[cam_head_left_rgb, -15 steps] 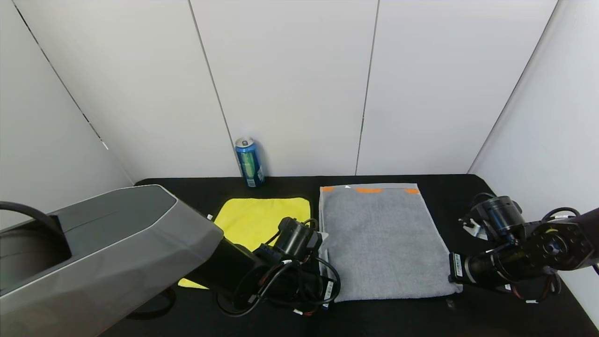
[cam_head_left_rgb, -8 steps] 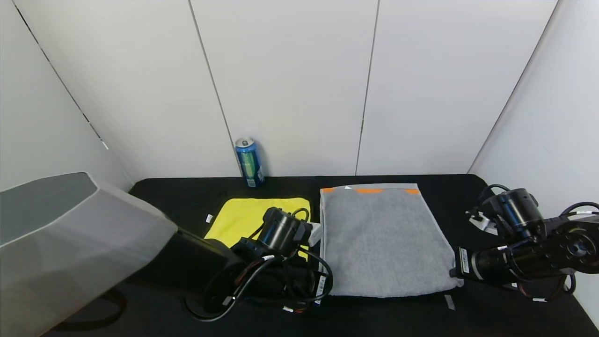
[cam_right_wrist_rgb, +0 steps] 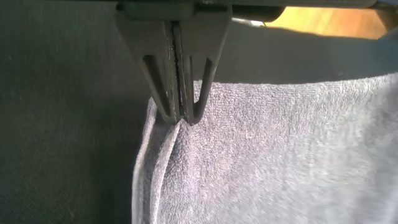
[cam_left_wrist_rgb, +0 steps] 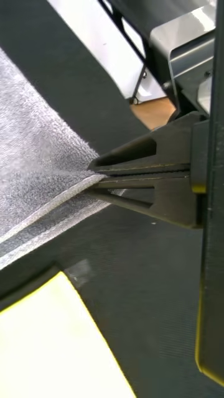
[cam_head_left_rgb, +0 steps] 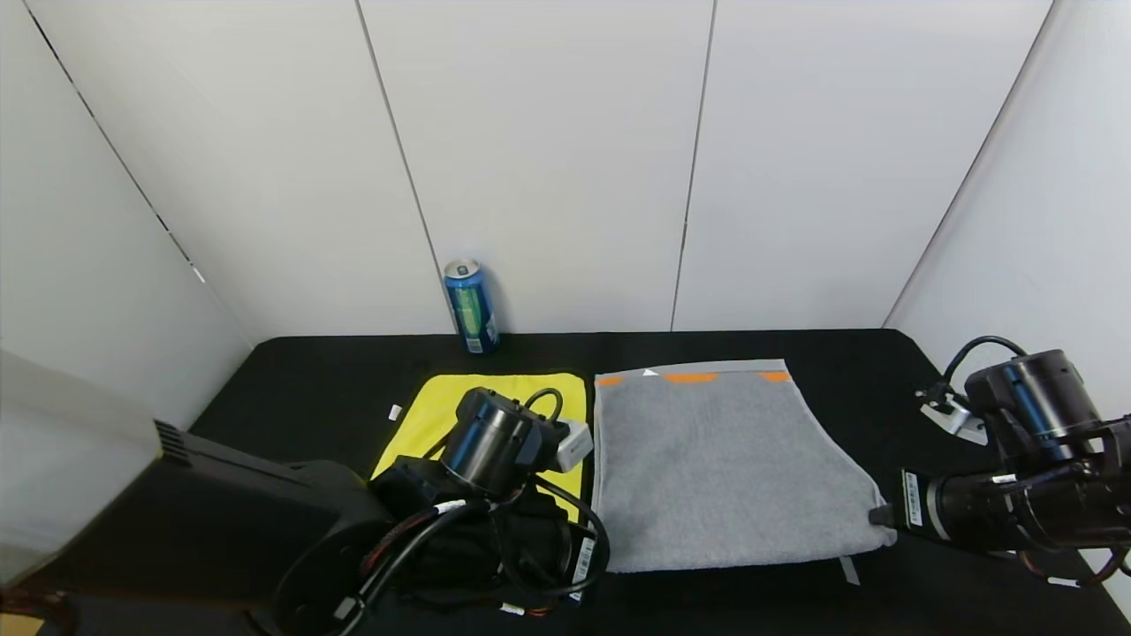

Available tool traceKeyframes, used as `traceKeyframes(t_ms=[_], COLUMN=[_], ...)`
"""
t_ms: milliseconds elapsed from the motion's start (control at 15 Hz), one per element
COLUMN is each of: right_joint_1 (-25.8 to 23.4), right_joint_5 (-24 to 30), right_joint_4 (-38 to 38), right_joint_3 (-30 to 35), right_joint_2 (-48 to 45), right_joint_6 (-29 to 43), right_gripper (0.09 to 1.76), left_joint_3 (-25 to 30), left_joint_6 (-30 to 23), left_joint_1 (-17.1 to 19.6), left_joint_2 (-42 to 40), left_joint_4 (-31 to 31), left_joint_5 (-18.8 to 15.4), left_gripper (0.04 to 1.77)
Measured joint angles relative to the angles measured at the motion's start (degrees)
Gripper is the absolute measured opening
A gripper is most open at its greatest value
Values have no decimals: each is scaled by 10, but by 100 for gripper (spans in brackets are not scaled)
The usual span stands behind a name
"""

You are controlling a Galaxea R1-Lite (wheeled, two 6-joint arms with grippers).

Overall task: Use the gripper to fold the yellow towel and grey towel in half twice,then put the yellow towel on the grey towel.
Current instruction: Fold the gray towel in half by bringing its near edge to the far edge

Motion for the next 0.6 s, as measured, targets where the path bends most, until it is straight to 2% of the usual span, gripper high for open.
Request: traceKeyframes(t_ms=[600], right_joint_1=[29], right_joint_5=[-1], right_joint_4=[54], right_joint_3=[16], right_joint_2=[-118], right_joint_6=[16], right_gripper=[12], left_joint_3=[28], left_joint_6=[0], left_joint_1=[-3], left_joint_2=[-88], left_joint_4=[35], left_joint_5=[10], left_gripper=[10])
